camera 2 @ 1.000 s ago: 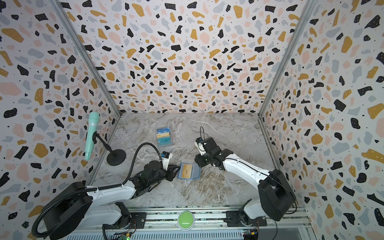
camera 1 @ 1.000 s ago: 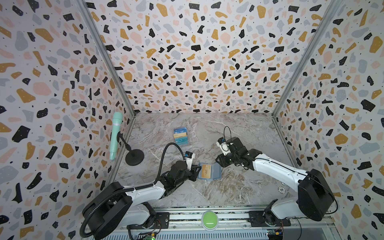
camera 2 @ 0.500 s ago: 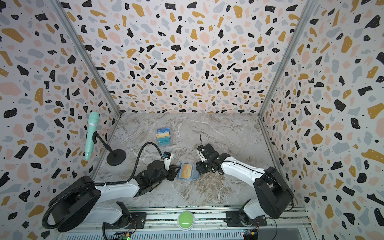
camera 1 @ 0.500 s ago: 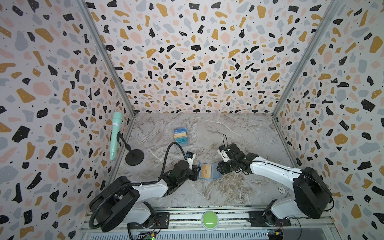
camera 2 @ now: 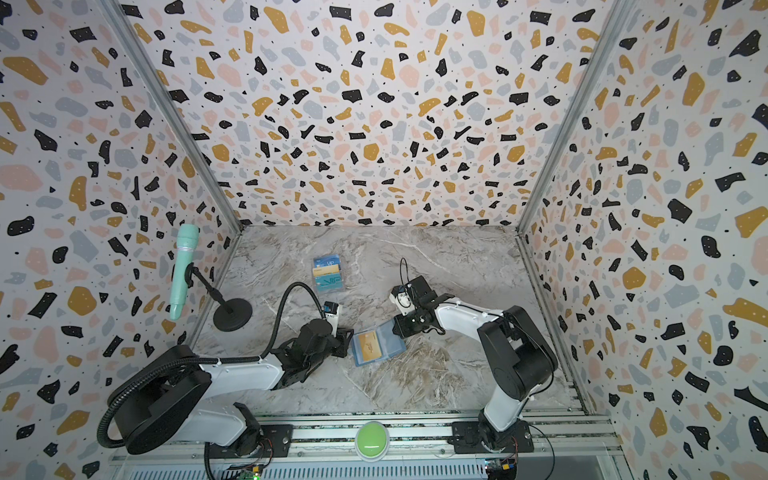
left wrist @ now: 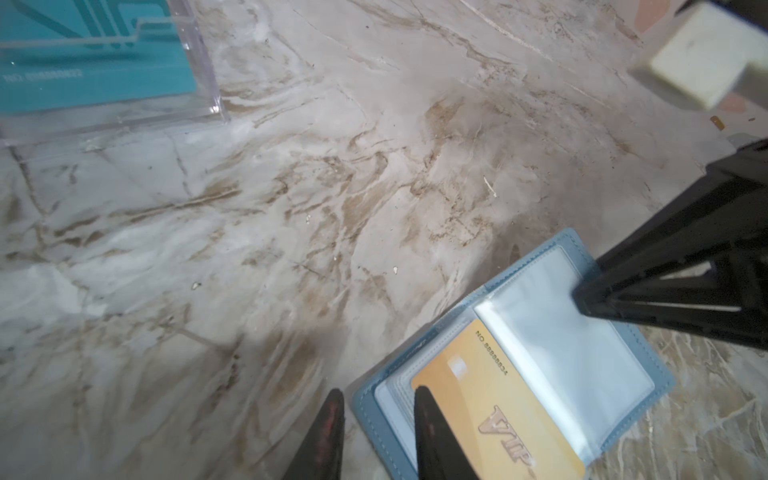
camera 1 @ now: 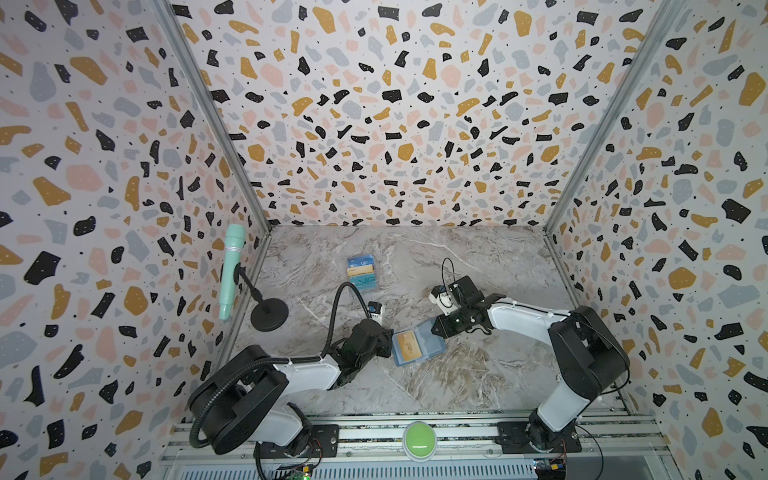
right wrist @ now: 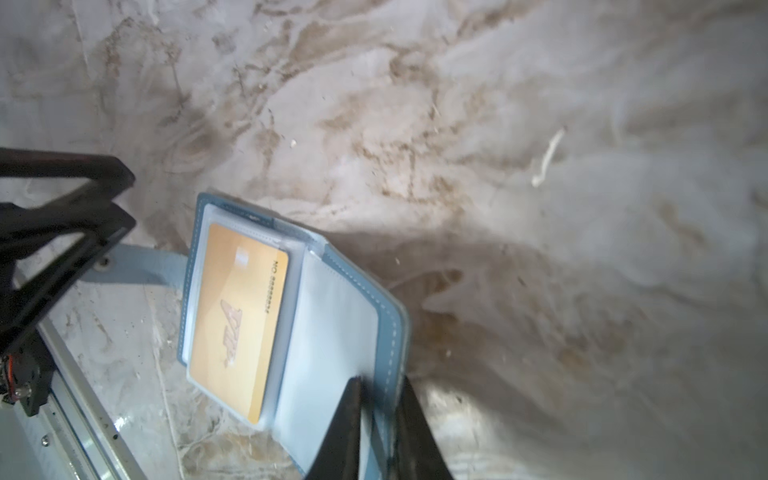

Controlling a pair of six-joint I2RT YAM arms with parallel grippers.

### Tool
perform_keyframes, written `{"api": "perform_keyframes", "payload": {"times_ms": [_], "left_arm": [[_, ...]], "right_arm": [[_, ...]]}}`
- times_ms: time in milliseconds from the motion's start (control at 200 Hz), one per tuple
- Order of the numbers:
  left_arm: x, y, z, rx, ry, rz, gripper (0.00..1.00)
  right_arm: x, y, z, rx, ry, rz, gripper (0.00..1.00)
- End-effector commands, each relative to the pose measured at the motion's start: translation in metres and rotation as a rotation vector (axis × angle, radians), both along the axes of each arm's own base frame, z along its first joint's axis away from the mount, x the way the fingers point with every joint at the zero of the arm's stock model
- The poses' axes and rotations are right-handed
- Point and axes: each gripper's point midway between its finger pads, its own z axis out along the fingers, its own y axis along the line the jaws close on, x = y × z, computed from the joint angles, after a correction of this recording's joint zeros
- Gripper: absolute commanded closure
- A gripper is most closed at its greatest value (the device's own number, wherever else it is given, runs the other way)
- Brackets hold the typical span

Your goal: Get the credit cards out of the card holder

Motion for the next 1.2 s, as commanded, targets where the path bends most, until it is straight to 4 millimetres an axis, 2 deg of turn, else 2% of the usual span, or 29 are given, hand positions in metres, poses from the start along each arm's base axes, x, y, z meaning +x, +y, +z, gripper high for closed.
{"api": "perform_keyframes", "payload": {"times_ms": [0,40,115,180,235,325,460,541,651,731,861,1196], "left_arm": [[-0.003,0.008,0.0,-0.017,0.011,0.037,0.69],[-0.005,0.009,0.003,-0.029,0.013,0.037,0.69],[-0.008,0.005,0.012,-0.064,0.007,0.014,0.69],[-0.012,-0.006,0.022,-0.101,-0.003,-0.046,0.69],[-0.014,-0.014,0.028,-0.114,-0.012,-0.098,0.68],[-0.015,-0.024,0.03,-0.132,-0.017,-0.146,0.69],[-0.015,-0.036,0.023,-0.136,0.009,-0.18,0.72],[-0.014,-0.039,0.019,-0.138,0.02,-0.178,0.74],[-0.016,-0.044,0.016,-0.144,0.028,-0.179,0.75],[-0.019,-0.046,0.014,-0.143,0.034,-0.174,0.75],[-0.023,-0.042,0.008,-0.141,0.049,-0.149,0.76],[-0.039,-0.036,-0.012,-0.134,0.095,-0.137,0.76]], "right_arm": [[0.004,0.011,0.009,0.015,-0.016,0.071,0.84],[0.005,0.011,0.009,0.012,-0.014,0.067,0.82],[0.006,0.008,0.012,-0.009,-0.029,0.05,0.71],[0.009,0.001,0.013,-0.069,-0.068,0.024,0.61],[0.01,-0.003,0.017,-0.127,-0.109,0.006,0.57],[0.01,-0.005,0.03,-0.189,-0.169,-0.006,0.56],[0.004,0.004,0.061,-0.189,-0.253,-0.018,0.55],[0.0,0.012,0.079,-0.126,-0.275,-0.016,0.57],[-0.01,0.03,0.091,-0.004,-0.252,0.029,0.6],[-0.017,0.041,0.088,0.055,-0.213,0.07,0.63],[-0.022,0.051,0.067,0.073,-0.161,0.108,0.66],[-0.029,0.051,0.024,0.051,-0.061,0.145,0.67]]}}
